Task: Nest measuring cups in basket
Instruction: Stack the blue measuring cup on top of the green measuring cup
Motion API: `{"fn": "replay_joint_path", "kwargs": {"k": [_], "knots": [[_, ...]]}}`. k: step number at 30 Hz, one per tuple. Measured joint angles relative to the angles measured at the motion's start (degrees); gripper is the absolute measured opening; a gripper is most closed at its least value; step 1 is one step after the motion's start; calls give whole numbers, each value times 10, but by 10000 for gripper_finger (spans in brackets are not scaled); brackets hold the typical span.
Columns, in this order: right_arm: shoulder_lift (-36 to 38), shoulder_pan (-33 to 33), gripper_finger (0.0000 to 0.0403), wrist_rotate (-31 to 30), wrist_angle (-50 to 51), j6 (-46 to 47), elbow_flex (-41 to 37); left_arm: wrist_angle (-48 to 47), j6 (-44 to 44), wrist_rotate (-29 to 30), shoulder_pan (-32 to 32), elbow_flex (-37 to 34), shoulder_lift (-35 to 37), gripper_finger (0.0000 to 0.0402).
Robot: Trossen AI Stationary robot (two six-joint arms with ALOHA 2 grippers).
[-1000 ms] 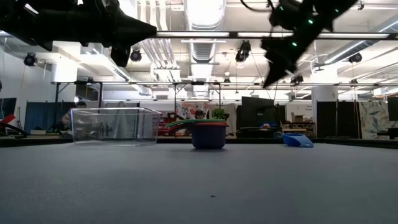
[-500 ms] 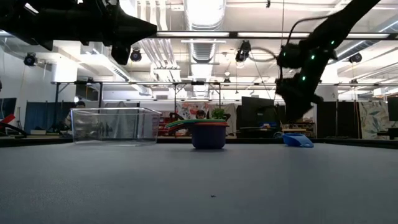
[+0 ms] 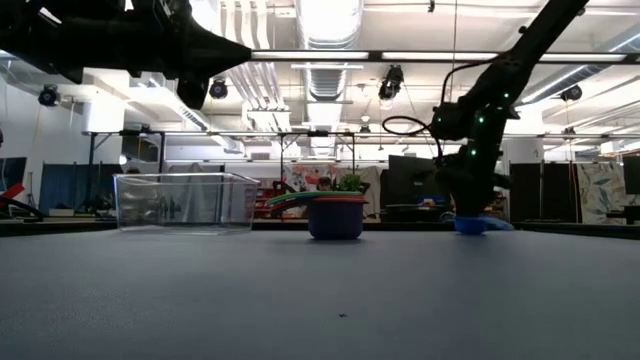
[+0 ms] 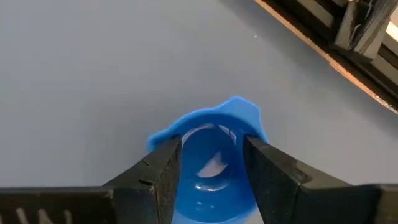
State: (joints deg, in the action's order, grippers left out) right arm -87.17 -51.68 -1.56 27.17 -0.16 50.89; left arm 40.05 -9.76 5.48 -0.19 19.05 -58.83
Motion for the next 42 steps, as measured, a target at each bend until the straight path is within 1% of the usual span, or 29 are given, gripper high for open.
{"fn": "replay_joint_path", "kwargs": {"k": [4,10,15,21,25,28,31,37,42], "knots": [[4,0,148,0,21,10,16,-10,-6,0,0,0,0,0],[42,2,132,1,62,-3,41,-16,-9,0,0,0,0,0],[68,11,128,-4,63,-131,53,-15,-9,0,0,0,0,0],[53,15,134,-15,69,-283,53,-12,-9,0,0,0,0,0],[41,14,136,-32,67,-348,52,-11,-9,0,0,0,0,0],[31,14,130,-64,66,-404,52,-11,-6,0,0,0,0,0],[20,14,122,-71,68,-452,52,-11,-8,0,0,-1,0,0],[-9,15,112,-86,87,-460,62,-11,-15,0,0,-1,0,0],[-36,14,124,-91,99,-448,70,-11,-15,0,0,-1,0,0]]}}
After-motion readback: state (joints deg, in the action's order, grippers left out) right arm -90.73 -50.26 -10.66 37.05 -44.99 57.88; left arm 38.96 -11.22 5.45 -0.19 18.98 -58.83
